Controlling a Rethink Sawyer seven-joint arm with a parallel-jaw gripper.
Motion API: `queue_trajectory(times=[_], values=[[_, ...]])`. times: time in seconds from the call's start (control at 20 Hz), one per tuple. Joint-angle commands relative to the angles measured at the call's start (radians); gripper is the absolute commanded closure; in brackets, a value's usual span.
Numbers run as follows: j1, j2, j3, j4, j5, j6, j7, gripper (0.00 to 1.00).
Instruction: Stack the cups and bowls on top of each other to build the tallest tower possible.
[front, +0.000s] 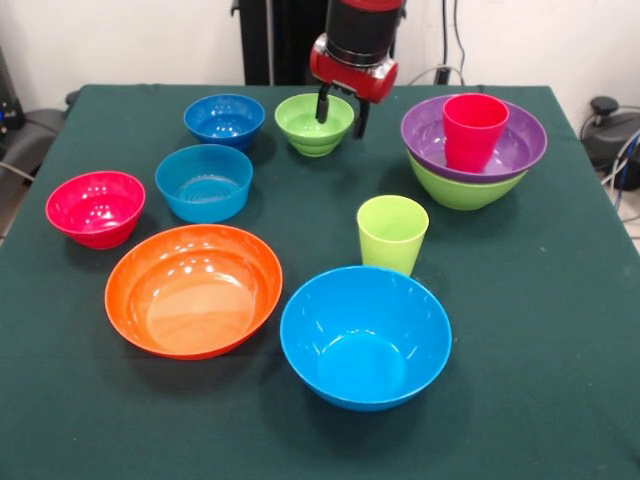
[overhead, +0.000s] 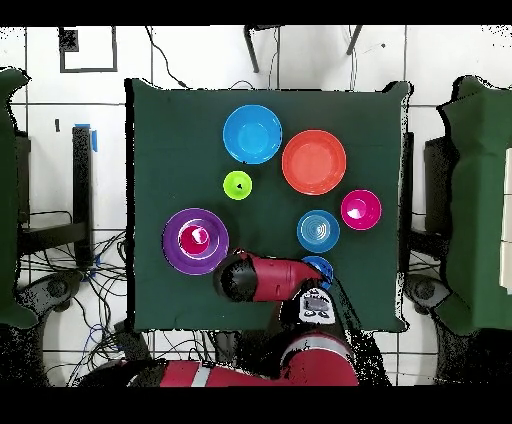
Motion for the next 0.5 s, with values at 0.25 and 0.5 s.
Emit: queue_trajectory(times=[0.25, 0.5], values=[[0.009, 0.118, 0.062, -0.002, 0.032, -0.134, 0.15, 0.0], [0.005, 0.11, 0.069, 0.004, 0.038, -0.12, 0.142, 0.0]])
